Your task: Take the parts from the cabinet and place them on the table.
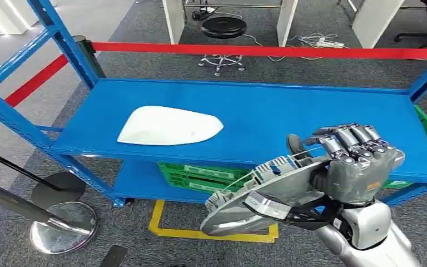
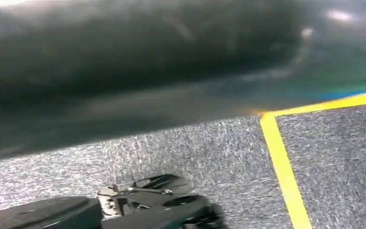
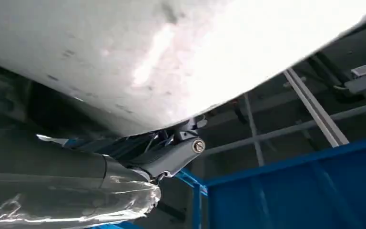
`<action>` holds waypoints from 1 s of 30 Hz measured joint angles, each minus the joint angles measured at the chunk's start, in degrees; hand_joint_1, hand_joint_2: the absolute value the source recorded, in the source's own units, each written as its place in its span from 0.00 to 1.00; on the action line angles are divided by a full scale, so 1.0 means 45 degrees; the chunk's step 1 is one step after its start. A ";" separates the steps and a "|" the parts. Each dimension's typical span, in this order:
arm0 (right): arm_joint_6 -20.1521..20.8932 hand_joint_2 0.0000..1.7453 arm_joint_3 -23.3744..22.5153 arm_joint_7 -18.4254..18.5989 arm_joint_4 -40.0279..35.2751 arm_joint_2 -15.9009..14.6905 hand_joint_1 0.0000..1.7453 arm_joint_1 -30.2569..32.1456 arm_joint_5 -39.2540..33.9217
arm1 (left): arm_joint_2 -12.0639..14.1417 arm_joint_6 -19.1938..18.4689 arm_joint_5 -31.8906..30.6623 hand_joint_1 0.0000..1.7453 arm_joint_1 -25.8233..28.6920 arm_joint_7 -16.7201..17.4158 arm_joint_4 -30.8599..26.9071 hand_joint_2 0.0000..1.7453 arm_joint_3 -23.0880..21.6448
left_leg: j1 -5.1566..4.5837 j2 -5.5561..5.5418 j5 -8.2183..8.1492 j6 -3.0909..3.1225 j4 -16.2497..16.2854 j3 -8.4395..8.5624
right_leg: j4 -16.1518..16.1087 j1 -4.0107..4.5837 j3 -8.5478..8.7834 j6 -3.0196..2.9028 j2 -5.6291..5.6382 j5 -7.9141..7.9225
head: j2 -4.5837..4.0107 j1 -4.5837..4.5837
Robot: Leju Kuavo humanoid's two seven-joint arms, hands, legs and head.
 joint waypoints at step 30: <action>-0.0010 1.00 -0.0753 -0.0826 -0.0442 0.0593 0.46 0.0371 -0.0427 | 0.0500 -0.0889 0.0694 0.00 0.0037 -0.1020 0.0005 1.00 -0.0923 | -0.0015 -0.0008 -0.0765 -0.0002 0.1416 -0.0669 | -0.0006 -0.0021 0.0046 0.0016 0.0021 -0.0052 | 0.0000 -0.0010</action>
